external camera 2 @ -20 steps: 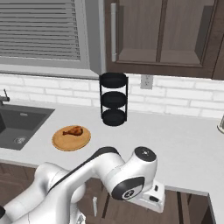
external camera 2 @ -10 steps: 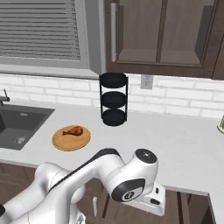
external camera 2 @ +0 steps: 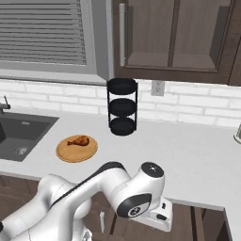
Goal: Pick up the knife from the drawer and place it on the cutting board. Then place the meat from the plate to the cutting board.
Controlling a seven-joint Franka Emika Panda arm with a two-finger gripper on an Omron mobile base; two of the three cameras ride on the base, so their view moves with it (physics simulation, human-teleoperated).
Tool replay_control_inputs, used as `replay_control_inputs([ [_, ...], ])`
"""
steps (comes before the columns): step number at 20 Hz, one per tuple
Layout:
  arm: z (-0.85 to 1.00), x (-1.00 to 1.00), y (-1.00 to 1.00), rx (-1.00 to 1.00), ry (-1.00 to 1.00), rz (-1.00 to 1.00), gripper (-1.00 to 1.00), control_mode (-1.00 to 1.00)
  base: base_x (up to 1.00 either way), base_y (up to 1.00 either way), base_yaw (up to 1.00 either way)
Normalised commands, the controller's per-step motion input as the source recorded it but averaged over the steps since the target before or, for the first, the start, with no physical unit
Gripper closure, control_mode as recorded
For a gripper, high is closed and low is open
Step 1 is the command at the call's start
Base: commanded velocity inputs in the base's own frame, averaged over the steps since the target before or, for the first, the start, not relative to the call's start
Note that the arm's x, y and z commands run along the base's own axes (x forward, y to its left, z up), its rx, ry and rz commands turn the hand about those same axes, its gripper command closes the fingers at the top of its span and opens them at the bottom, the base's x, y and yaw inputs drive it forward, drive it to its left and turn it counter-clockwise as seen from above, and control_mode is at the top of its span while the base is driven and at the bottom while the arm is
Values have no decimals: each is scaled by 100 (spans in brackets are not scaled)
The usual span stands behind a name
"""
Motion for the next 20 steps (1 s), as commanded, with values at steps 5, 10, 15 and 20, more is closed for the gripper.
replay_control_inputs([
  [5, -20, 35, 0, 0, 0, 0, -100, -100, 0, 0, 0],
  [10, -29, 15, -2, 0, 5, 0, -100, -100, 0, 0, 0],
  [15, -32, -1, 0, 0, 11, 0, -100, -100, 0, 0, 0],
  [20, -24, -6, -10, 0, 0, 0, -100, -100, 0, 0, 0],
])
